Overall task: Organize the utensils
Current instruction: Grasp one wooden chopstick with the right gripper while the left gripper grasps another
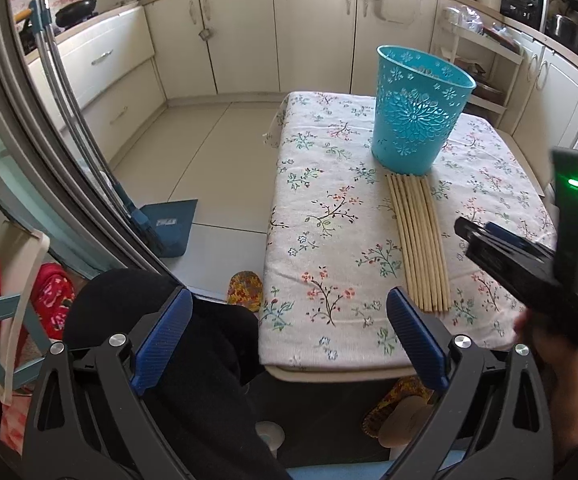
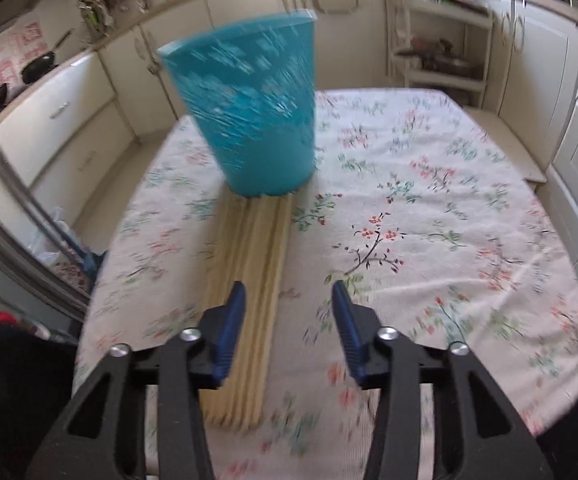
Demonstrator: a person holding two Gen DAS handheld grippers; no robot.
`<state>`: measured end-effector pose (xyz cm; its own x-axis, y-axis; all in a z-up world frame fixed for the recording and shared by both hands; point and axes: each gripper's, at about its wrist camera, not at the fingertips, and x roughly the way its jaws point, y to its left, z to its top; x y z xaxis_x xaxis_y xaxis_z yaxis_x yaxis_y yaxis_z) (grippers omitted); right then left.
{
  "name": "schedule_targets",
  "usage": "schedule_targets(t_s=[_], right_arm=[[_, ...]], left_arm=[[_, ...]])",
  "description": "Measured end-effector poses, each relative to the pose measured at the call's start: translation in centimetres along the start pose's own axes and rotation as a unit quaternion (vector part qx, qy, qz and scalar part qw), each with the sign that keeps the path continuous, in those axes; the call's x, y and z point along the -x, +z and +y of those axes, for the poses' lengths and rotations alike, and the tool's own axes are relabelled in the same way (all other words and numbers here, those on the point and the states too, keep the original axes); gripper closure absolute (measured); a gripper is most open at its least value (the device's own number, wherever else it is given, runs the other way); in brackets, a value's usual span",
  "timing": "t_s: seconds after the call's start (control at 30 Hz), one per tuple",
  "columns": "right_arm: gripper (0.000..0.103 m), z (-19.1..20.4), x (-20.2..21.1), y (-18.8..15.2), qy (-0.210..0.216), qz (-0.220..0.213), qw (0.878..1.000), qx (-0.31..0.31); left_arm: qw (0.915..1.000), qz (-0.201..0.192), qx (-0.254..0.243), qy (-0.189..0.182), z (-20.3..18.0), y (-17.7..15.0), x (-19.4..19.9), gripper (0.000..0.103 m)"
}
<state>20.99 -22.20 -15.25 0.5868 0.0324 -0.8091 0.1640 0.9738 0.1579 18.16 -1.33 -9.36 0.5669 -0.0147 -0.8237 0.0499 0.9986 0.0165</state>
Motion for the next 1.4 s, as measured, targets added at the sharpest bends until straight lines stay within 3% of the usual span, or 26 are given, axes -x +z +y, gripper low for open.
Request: schedule_targets(t_s=[0.23,0.5,0.7,0.83,1.03,1.4], right_arm=[[0.077,-0.2,-4.4,1.3,0.0,0.03,1.0,0.01],[0.078,0.3,-5.4,1.9,0.016,0.027,0.999,0.03],[0.095,-0.1,-5.4,2.3,0.014,0.045,0.995,0.088],[0.095,-2.3,-4.8,1.7,0.027,0.053,0.993,0.098],[0.095,-3.6,-4.7,1.3,0.056,0.04,0.996,0.062],[0.095,-4.4,-5.0,1.6,0.084,0.04,0.995,0.045]], left_arm=[[0.9999,0.013,-0.006,0.008,-1.4,1.9,-2.5,0.009],[0.9994,0.026,-0.012,0.02,-3.0,3.5,-5.3,0.009],[0.9987,0.045,-0.018,0.014,-5.1,5.2,-8.8,0.009],[0.9981,0.056,-0.017,-0.017,-6.9,6.5,-12.1,0.015],[0.9975,0.066,-0.022,-0.014,-9.3,8.0,-15.7,0.032],[0.9973,0.066,-0.024,-0.024,-11.1,9.0,-18.7,0.035]])
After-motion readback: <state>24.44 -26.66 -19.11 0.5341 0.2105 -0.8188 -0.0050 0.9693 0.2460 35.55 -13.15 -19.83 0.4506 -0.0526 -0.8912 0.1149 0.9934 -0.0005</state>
